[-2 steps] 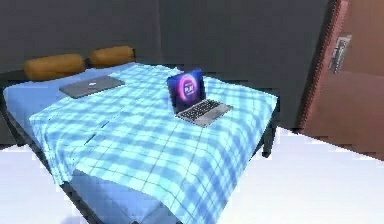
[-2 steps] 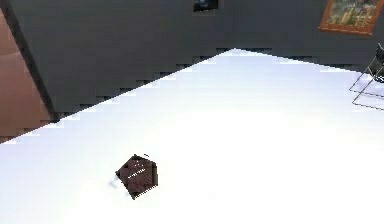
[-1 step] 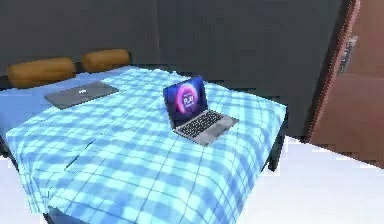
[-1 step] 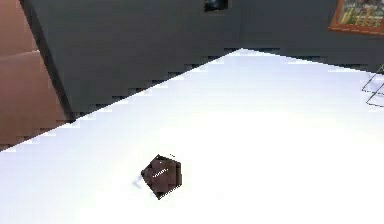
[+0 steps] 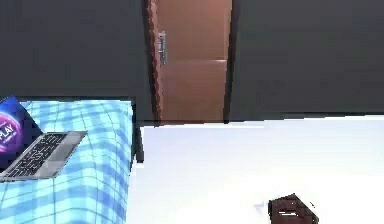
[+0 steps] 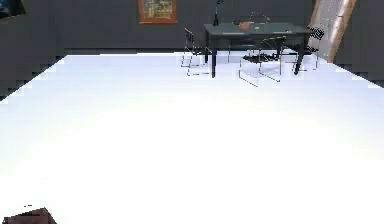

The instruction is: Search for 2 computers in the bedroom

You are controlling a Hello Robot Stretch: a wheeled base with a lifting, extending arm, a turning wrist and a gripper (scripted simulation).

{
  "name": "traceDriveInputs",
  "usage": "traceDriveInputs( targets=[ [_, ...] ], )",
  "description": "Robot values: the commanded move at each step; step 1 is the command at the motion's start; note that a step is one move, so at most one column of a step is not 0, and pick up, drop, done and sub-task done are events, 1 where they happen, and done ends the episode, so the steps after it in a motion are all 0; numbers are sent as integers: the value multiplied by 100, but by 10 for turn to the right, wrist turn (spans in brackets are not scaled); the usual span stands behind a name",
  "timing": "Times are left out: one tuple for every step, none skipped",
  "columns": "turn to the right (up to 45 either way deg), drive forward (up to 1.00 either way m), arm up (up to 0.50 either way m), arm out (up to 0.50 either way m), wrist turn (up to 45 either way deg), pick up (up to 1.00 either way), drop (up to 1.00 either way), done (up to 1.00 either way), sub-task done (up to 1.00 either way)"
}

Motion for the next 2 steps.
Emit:
traceDriveInputs(
  targets=[
    [450,0,0,0,0,0,0,0,0],
    [450,0,0,0,0,0,0,0,0]
  ],
)
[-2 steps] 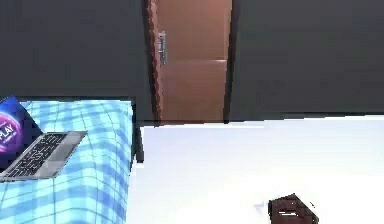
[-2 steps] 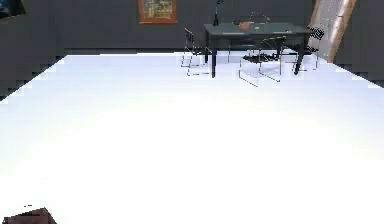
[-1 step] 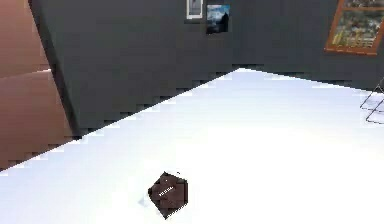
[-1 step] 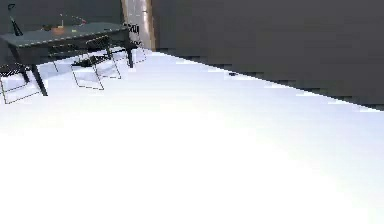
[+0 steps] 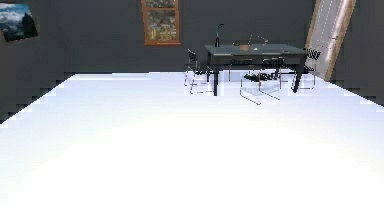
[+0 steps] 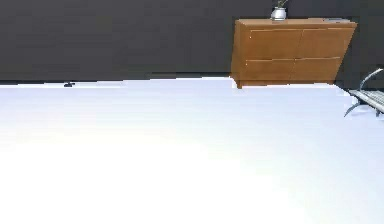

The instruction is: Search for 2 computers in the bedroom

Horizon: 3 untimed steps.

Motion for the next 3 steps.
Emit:
traceDriveInputs(
  targets=[
    [150,0,0,0,0,0,0,0,0],
    [0,5,0,0,0,0,0,0,0],
    [-450,0,0,0,0,0,0,0,0]
  ],
)
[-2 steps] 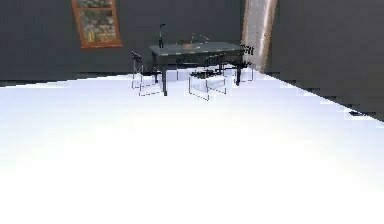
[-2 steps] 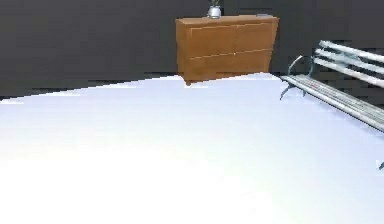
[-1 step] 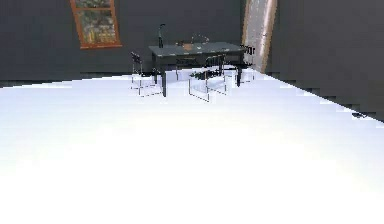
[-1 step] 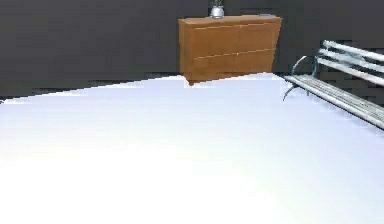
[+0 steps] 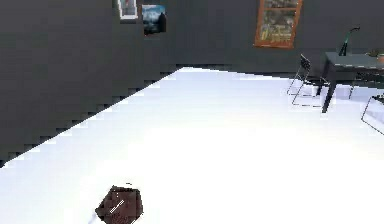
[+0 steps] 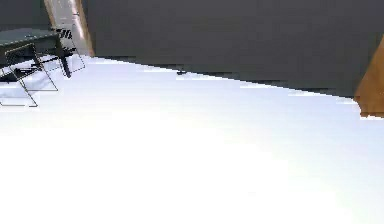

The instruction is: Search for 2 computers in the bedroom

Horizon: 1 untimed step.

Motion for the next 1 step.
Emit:
traceDriveInputs(
  targets=[
    [-390,0,0,0,0,0,0,0,0]
  ],
)
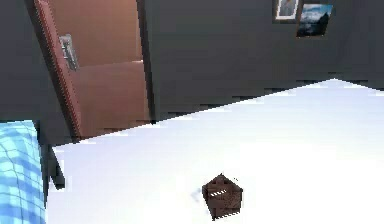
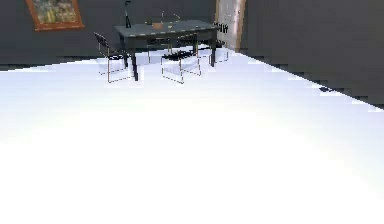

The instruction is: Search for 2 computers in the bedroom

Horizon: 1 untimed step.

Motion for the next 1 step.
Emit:
traceDriveInputs(
  targets=[
    [0,35,0,0,0,0,0,0,0]
  ],
)
